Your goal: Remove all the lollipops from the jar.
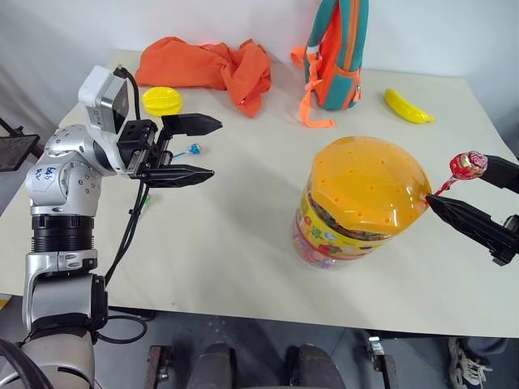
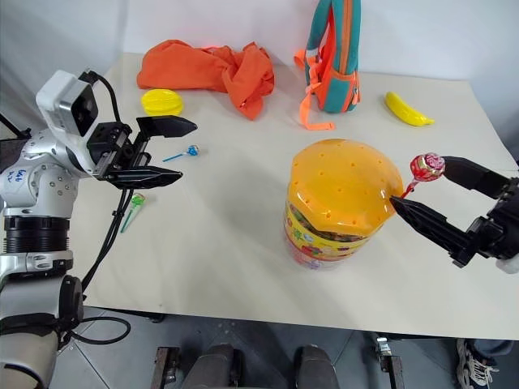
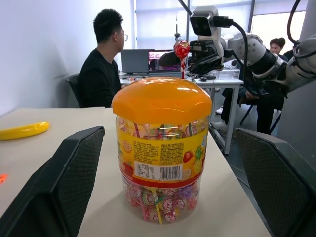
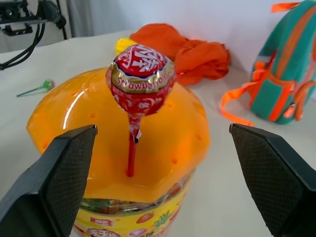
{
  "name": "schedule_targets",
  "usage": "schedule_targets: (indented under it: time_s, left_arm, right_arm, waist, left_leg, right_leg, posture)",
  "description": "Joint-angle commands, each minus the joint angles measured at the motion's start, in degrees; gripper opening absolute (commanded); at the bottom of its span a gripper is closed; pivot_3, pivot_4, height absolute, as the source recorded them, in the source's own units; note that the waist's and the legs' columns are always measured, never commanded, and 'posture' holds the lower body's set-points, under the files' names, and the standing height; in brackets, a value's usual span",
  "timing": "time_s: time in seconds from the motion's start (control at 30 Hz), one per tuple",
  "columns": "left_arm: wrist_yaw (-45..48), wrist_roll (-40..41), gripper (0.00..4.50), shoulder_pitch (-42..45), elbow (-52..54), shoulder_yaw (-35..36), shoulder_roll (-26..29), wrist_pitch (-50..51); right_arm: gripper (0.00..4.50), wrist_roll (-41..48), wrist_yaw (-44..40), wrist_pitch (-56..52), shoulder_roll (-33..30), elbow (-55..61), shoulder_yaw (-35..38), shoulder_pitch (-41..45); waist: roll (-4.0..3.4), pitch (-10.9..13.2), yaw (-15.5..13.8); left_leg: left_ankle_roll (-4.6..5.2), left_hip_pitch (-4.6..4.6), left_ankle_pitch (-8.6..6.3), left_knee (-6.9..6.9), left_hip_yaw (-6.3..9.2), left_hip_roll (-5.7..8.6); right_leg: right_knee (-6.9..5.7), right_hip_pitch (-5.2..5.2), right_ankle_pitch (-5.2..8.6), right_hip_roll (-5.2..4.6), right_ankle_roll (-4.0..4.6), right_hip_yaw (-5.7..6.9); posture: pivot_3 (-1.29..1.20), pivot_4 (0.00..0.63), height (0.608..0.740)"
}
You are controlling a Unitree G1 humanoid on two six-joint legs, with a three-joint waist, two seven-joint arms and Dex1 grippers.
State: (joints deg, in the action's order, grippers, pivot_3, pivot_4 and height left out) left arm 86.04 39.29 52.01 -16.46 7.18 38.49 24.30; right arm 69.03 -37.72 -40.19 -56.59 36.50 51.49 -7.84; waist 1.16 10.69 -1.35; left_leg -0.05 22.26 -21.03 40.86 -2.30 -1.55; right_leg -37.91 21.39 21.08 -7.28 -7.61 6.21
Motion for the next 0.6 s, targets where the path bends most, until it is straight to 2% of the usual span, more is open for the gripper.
schedule_targets:
  time_s: [0.03, 0.1, 0.17, 0.5, 0.6]
  left_arm:
    - [3.69, 0.65, 4.49, 0.18, 1.91, 0.05, 0.51, -0.76]
    - [3.63, 0.68, 4.5, 0.15, 1.95, -0.07, 0.51, -0.76]
    - [3.52, 0.79, 4.5, -0.02, 2.26, -0.14, 0.53, -0.69]
    - [3.46, 0.45, 4.5, 0.0, 2.34, -0.51, 0.83, -0.48]
    - [4.04, 0.31, 4.5, 0.36, 1.94, -0.78, 1.11, -0.57]
  right_arm:
    - [4.32, 0.03, 0.78, 0.55, -0.92, -0.27, -1.42, 2.31]
    - [3.94, 0.23, 1.2, 0.39, -0.97, -0.24, -2.28, 3.48]
    - [3.35, 0.46, 1.27, 0.07, -0.94, -0.09, -2.49, 3.93]
    - [0.12, 1.31, 2.11, -1.01, -1.13, 1.21, -1.37, 4.53]
    - [0.04, 1.86, 2.78, -1.04, -1.32, 1.66, -0.78, 5.02]
  waist:
    - [0.0, 0.0, 0.02]
    - [0.0, 0.0, 0.01]
    - [0.0, 0.0, 0.0]
    - [0.0, 0.0, -0.02]
    - [0.0, 0.0, 0.01]
  left_leg:
    - [0.0, 0.0, 0.0, 0.0, 0.0, 0.0]
    - [0.0, 0.0, 0.0, 0.01, 0.0, 0.0]
    - [0.0, 0.0, 0.0, 0.01, 0.01, -0.01]
    - [0.0, 0.0, 0.0, 0.01, 0.02, 0.0]
    - [0.0, 0.0, 0.0, 0.0, 0.01, 0.0]
  right_leg:
    - [0.0, 0.0, 0.0, 0.0, 0.0, 0.0]
    - [0.0, 0.0, 0.0, 0.0, 0.0, 0.0]
    - [0.0, 0.0, 0.0, 0.01, 0.0, 0.01]
    - [0.0, 0.0, 0.0, 0.0, 0.0, 0.02]
    - [0.01, 0.0, 0.0, -0.01, 0.0, 0.01]
  posture:
    - [0.0, 0.15, 0.74]
    - [0.0, 0.15, 0.74]
    - [0.0, 0.15, 0.74]
    - [0.0, 0.15, 0.74]
    - [0.0, 0.15, 0.74]
